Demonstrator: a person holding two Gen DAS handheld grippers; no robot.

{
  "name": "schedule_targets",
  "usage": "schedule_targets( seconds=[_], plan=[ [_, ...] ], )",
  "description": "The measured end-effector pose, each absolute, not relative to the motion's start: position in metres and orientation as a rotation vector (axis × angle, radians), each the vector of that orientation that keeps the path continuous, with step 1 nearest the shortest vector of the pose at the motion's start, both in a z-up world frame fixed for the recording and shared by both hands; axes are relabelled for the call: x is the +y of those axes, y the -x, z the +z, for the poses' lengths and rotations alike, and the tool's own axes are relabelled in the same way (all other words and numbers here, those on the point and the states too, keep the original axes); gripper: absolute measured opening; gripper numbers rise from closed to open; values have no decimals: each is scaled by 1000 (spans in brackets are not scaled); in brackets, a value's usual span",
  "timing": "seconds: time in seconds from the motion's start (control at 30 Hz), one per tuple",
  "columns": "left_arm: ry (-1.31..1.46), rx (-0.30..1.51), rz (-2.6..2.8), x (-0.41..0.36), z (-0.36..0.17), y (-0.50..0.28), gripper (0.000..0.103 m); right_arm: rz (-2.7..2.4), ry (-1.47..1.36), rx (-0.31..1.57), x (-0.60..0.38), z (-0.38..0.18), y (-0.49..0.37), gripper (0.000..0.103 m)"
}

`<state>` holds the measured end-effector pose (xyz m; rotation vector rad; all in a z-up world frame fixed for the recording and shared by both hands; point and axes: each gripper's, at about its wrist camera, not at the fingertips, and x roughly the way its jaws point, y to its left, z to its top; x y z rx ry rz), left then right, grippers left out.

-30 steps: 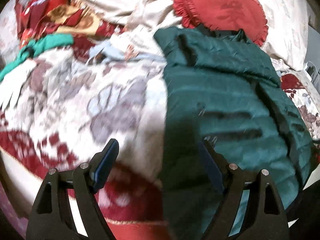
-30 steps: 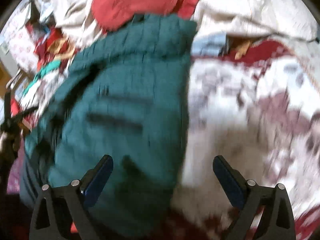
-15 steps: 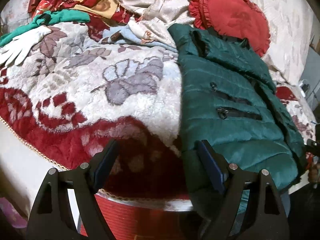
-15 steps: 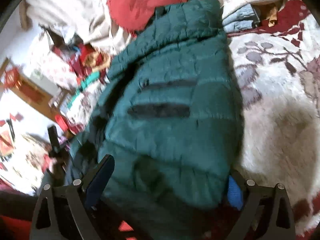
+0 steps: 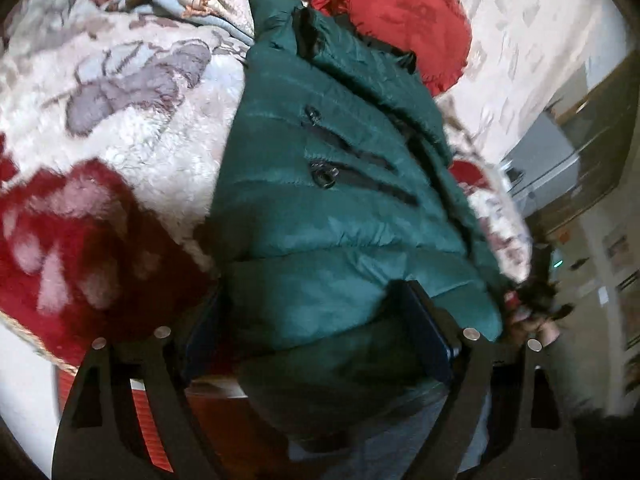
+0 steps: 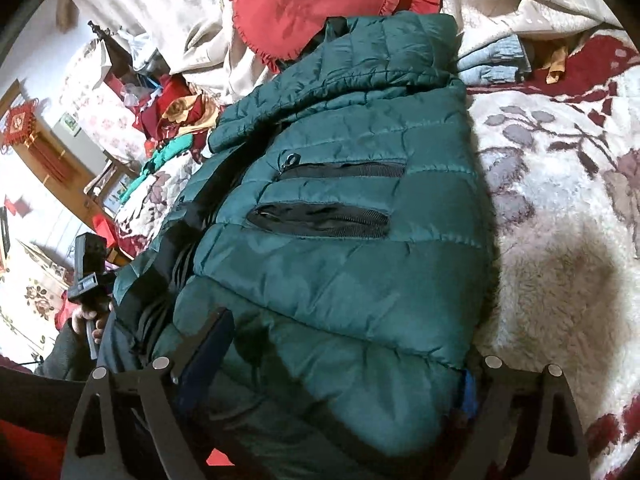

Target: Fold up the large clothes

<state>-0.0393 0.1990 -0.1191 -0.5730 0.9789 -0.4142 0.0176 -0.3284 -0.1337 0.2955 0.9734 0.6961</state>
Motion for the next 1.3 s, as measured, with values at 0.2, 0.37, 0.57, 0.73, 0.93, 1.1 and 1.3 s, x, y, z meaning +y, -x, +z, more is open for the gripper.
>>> schedule_targets(
  seconds=[0.2, 0.37, 0.57, 0.73, 0.93, 1.1, 1.3],
  plan=[
    [589, 877, -531, 203, -94, 55, 85, 696, -294, 972, -329, -134, -16, 93],
    [683, 988, -478, 221, -132, 47, 85, 694, -281, 970, -328, -135, -16, 93],
    [736, 961, -606, 205, -127, 31, 85, 693, -267, 969, -325, -135, -15, 95],
    [707, 948, -540, 201, -115, -1, 84, 690, -258, 962, -324, -135, -13, 96],
    [558, 983, -386, 194, -121, 11, 31, 687, -244, 962, -324, -135, -13, 96],
    [462, 954, -331, 185, -115, 25, 36, 600, -233, 931, -331, -127, -12, 55],
    [525, 961, -338, 185, -125, 25, 56, 605, -260, 950, -335, -133, -16, 53]
  ],
)
